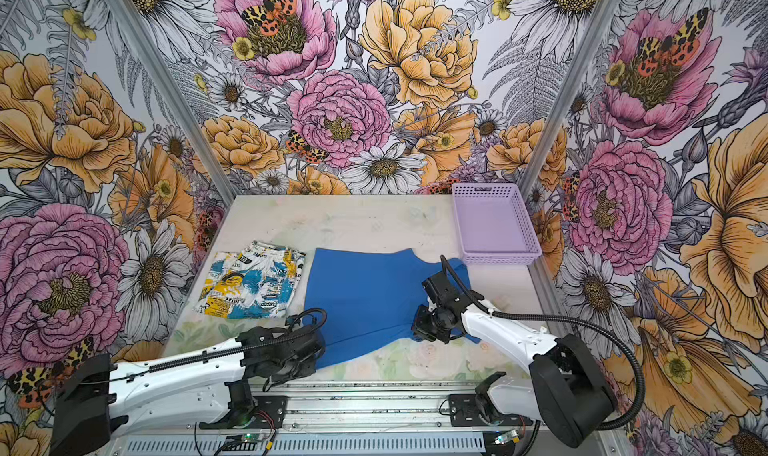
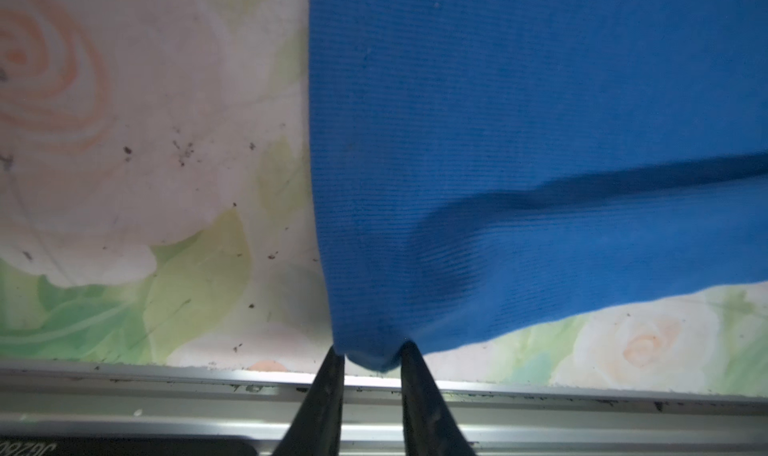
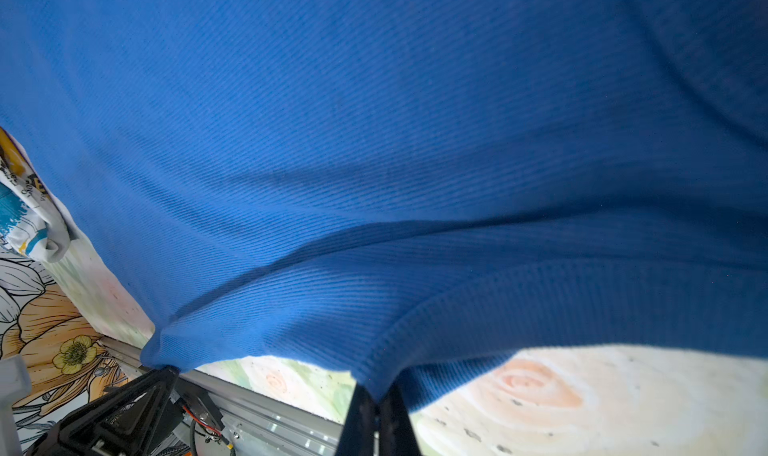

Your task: Fold and stack the mixed laundry pile

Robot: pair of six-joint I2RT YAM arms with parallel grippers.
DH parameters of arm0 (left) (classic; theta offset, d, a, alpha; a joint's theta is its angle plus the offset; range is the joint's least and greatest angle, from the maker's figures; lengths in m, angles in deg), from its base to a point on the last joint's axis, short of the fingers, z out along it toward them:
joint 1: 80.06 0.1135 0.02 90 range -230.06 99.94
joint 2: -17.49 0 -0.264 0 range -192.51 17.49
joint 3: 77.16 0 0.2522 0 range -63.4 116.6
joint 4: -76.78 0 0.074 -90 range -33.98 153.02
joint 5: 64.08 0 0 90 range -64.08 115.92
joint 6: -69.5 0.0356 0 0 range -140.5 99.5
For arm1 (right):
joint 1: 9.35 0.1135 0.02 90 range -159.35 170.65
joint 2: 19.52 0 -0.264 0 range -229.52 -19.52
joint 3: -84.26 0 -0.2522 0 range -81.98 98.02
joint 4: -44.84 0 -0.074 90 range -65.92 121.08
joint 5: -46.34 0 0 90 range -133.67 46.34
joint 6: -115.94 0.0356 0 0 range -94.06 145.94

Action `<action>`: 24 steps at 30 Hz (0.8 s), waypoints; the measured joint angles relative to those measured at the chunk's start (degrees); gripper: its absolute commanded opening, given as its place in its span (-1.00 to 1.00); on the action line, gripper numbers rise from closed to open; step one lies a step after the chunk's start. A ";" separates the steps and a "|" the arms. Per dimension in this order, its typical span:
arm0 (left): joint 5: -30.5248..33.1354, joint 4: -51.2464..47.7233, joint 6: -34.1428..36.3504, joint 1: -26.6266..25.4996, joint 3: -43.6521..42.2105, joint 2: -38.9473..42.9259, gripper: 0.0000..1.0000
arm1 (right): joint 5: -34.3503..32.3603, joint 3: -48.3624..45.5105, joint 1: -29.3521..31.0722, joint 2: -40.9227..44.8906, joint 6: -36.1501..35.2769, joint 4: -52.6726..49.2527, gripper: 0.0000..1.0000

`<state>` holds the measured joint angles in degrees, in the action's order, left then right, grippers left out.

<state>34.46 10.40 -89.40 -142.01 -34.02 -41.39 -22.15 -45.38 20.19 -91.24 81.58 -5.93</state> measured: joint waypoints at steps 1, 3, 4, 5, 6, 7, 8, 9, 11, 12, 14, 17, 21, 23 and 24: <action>-0.02 0.17 0.00 0.00 -0.33 -0.28 -0.44 | 0.00 0.00 0.00 0.00 0.00 0.00 -1.00; -0.04 0.76 0.00 0.00 -0.98 -1.01 -0.44 | 0.00 0.00 0.00 0.00 0.00 0.00 -1.00; -0.07 1.03 0.02 0.00 -1.27 -1.29 -0.45 | 0.00 0.00 0.00 0.00 0.00 0.00 -1.00; -0.07 1.44 0.02 0.07 -1.51 -1.55 -0.45 | 0.00 0.00 0.00 0.00 0.00 0.00 -1.00; -0.15 1.88 0.04 0.24 -1.75 -1.73 -0.45 | 0.00 0.00 0.00 0.00 0.00 0.00 -1.00; -0.20 2.10 0.13 0.37 -1.81 -1.86 -0.46 | 0.00 0.00 0.00 0.00 0.00 0.00 -1.00; -0.24 2.45 0.24 0.61 -1.81 -2.03 -0.49 | 0.00 0.00 0.00 0.00 0.00 0.00 -1.00; -0.24 2.84 0.22 0.72 -1.81 -2.29 -0.54 | 0.00 0.00 0.00 0.00 0.00 0.00 -1.00; -0.26 3.48 0.59 0.85 -1.79 -2.80 -0.62 | 0.00 0.00 0.00 0.00 0.00 0.00 -1.00; -0.28 3.76 0.76 0.85 -1.75 -2.99 -0.66 | 0.00 0.00 0.00 0.00 0.00 0.00 -1.00; -0.44 4.15 1.09 0.85 -1.68 -3.17 -0.73 | 0.00 0.00 0.00 0.00 0.00 0.00 -1.00; -0.68 4.66 1.46 0.85 -1.68 -3.13 -0.84 | 0.00 0.00 0.00 0.00 0.02 0.00 -1.00; -1.16 4.66 1.27 0.85 -1.70 -2.08 -0.93 | 0.00 0.00 0.00 0.00 0.02 0.00 -1.00; -1.53 4.63 1.25 0.63 -1.70 -1.40 -0.96 | 0.00 0.00 0.00 0.00 0.02 0.00 -1.00; -1.57 4.57 1.22 0.44 -1.70 -1.09 -0.98 | 0.00 0.00 0.00 0.00 0.02 0.00 -1.00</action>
<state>32.88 14.96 -88.18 -141.58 -35.72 -42.48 -22.15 -45.38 20.19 -91.24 81.60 -5.93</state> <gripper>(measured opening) 0.056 0.044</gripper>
